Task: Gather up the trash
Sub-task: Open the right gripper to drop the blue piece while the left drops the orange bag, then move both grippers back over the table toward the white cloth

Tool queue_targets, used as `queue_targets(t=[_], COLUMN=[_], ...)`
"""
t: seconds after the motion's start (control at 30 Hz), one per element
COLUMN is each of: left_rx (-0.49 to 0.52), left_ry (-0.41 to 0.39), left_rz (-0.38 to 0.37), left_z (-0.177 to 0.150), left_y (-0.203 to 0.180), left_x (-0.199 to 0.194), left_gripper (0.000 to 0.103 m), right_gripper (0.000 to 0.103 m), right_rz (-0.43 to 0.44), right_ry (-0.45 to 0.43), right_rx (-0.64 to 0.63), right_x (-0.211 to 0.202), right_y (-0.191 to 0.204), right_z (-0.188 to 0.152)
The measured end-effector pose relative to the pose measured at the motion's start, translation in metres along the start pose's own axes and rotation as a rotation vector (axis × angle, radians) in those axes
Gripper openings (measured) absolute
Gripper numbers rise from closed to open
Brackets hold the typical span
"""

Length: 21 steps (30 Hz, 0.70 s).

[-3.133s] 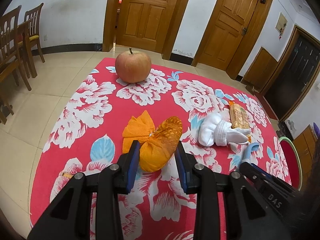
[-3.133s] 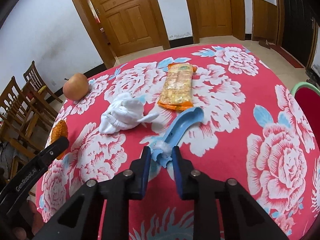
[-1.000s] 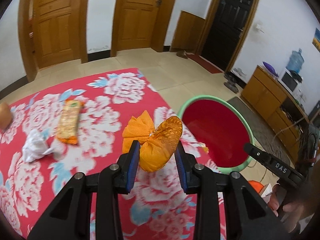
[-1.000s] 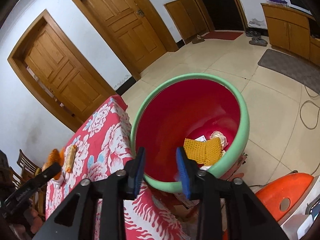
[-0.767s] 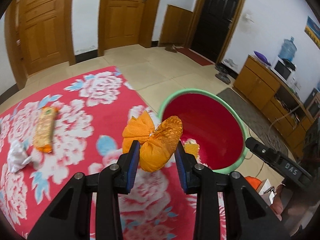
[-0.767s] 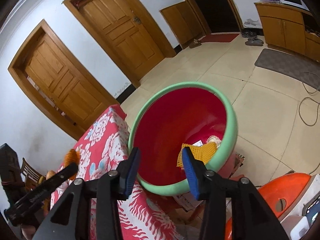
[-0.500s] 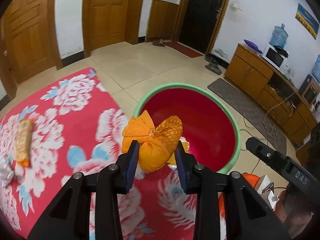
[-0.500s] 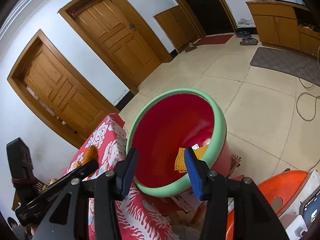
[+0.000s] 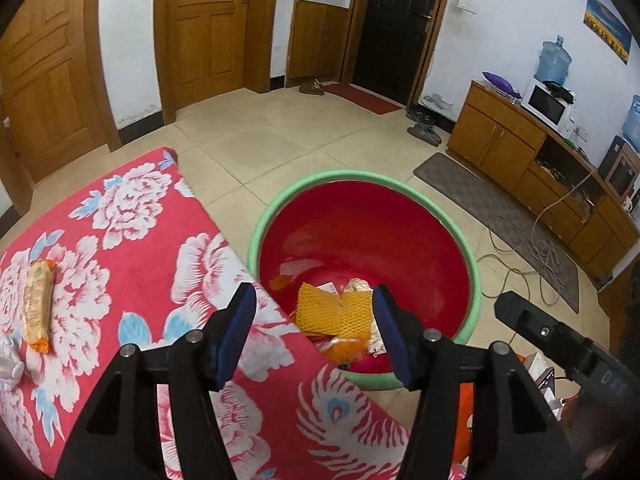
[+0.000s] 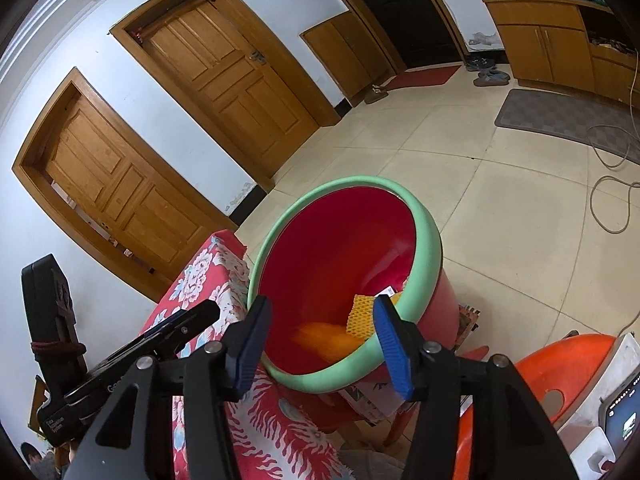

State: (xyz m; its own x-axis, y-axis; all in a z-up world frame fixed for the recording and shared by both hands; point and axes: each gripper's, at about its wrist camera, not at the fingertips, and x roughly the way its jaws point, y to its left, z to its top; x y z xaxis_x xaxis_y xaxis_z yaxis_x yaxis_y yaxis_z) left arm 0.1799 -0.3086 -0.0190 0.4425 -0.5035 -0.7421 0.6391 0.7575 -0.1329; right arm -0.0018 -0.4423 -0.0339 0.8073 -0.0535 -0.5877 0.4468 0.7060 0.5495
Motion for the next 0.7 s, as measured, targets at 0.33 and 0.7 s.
queue_targets(t=[0.33, 0.7], left_rx=[-0.074, -0.154], left_ry=[-0.014, -0.062], left_rz=[0.075, 0.191], left_z=[-0.013, -0.030], left_y=[0.033, 0.093], left_x=[-0.025, -0.070], left_gripper=[0.060, 0.060], right_gripper=[0.067, 0.072], right_rz=[0.048, 0.086], right_ry=[0.016, 0.032], right_rx=[-0.062, -0.126], right_x=[-0.009, -0.017], right_y=[0.024, 0.053], right_z=[-0.006, -0.016])
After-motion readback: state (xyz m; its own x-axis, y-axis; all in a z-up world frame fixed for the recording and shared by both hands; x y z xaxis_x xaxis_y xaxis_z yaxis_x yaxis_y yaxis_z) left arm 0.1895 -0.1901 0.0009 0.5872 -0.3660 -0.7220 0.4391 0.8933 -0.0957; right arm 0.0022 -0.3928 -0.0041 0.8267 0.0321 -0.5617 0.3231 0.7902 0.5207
